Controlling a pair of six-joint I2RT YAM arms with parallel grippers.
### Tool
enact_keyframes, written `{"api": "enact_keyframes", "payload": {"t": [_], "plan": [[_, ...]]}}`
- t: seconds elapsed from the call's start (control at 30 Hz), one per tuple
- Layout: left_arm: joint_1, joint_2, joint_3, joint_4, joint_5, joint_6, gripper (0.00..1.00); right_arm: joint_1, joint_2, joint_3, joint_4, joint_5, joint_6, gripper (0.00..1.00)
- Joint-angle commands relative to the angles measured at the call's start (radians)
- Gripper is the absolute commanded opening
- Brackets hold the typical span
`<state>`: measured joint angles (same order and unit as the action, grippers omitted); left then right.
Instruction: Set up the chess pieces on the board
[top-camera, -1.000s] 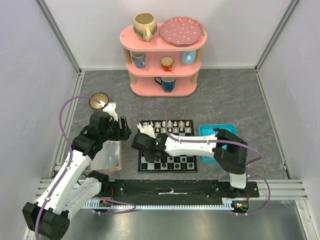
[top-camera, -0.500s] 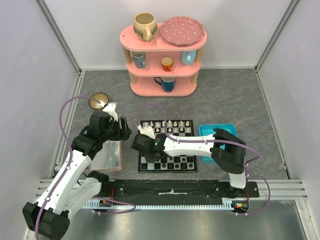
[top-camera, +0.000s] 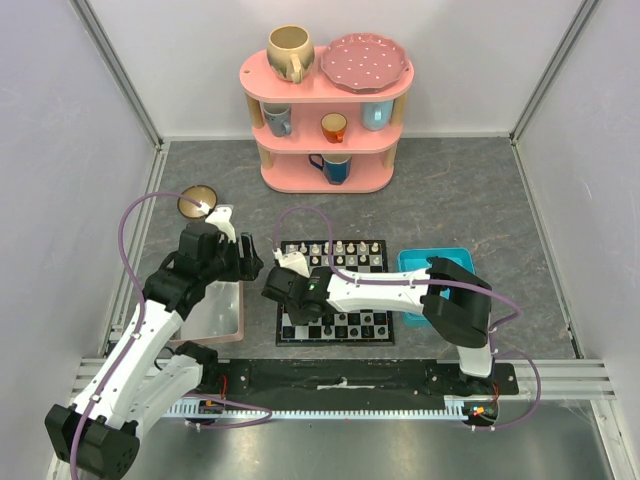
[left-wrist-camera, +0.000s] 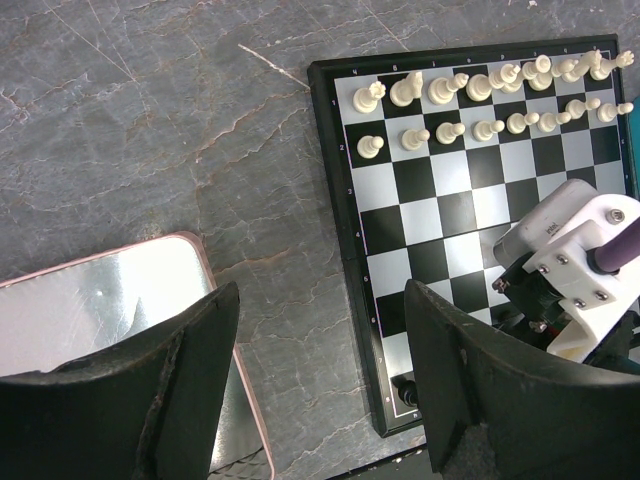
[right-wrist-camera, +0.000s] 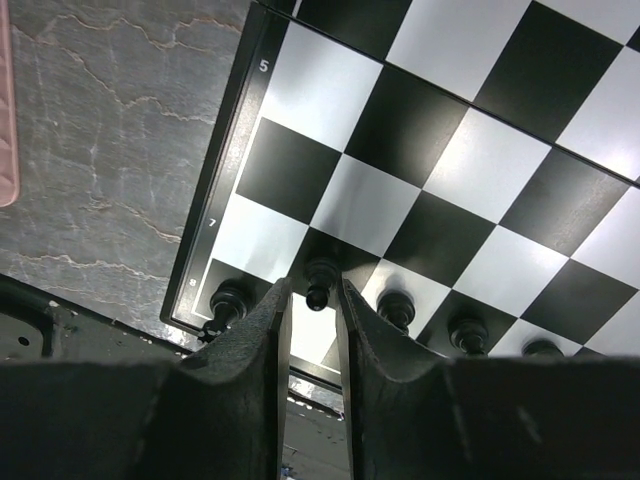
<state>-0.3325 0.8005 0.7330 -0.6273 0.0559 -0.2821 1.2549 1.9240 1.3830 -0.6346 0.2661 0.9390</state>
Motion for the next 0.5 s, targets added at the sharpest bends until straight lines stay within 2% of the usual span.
{"api": "enact_keyframes", "payload": {"t": [0.0,0.27,0.37,0.47], "plan": [[0.0,-0.001,0.025,0.014,0.005,-0.009,0.74,0.005,-0.011,0.054,0.007,0.015,0.006,0.31],[0.0,-0.009,0.026,0.014,-0.001,-0.008,0.74,-0.032,-0.12,0.025,0.0,0.076,0.017,0.33],[0.0,-0.007,0.025,0.014,-0.001,-0.009,0.74,-0.087,-0.239,-0.051,-0.008,0.132,0.029,0.34],[0.0,-0.004,0.025,0.014,0.005,-0.009,0.74,-0.202,-0.394,-0.175,-0.017,0.16,0.037,0.36]]}}
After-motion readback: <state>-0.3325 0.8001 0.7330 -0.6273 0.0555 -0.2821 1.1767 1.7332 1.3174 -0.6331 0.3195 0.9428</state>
